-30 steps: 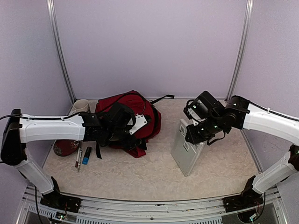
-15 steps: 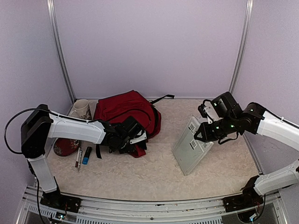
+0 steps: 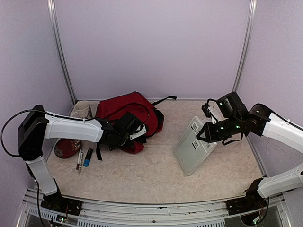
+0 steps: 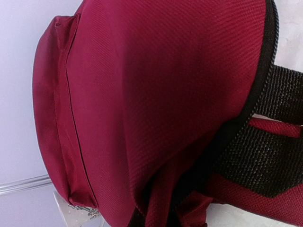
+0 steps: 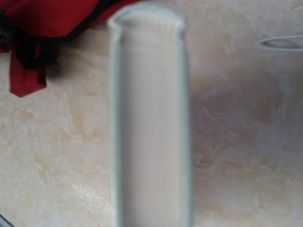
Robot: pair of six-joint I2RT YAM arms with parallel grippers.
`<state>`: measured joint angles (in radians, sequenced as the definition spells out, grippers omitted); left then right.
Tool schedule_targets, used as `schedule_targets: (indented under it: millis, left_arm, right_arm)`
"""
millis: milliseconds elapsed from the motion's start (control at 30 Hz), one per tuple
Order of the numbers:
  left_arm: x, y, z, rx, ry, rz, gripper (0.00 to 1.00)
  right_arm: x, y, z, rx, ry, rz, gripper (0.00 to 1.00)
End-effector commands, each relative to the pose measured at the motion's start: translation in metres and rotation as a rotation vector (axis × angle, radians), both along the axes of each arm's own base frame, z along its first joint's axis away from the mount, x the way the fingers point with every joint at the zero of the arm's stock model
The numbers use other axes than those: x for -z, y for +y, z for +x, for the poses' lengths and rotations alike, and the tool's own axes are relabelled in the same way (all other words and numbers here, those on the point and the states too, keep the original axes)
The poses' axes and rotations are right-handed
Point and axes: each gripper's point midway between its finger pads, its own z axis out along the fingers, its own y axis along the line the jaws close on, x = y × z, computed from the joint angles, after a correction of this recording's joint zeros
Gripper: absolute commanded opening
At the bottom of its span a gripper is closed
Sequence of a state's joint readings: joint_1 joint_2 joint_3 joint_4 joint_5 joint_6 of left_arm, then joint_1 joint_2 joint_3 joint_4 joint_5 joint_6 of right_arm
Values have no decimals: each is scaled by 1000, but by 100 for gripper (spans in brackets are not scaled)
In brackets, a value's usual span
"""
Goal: Pack the student bag
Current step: Pick up the book from the center of the board.
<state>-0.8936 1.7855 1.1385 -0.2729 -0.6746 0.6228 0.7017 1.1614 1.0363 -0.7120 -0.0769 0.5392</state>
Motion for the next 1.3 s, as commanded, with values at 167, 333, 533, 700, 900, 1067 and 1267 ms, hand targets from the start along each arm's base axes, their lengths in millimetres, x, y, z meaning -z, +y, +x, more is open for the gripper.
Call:
schedule_targets:
  millis: [167, 333, 533, 700, 900, 1067, 1267]
  left_arm:
    - [-53, -7, 5, -16, -57, -193, 34]
    - [-53, 11, 17, -96, -83, -156, 47]
    - [-68, 3, 17, -85, -77, -256, 49]
    - [-68, 3, 15, -65, -73, -272, 65]
    - [-54, 24, 19, -141, -75, -162, 79]
    - [-61, 24, 15, -147, -48, -193, 85]
    - [-64, 28, 6, -114, -46, -248, 88]
  right_arm:
    - [-45, 6, 8, -4, -125, 124, 0]
    - [-47, 4, 8, 0, -131, 128, 0]
    - [-48, 0, 6, 9, -134, 127, 0]
    - [-49, -2, 5, 15, -135, 125, 0]
    - [-52, -2, 5, 15, -142, 130, 0]
    - [-49, 0, 5, 8, -134, 128, 0]
    - [-50, 0, 4, 4, -137, 134, 0]
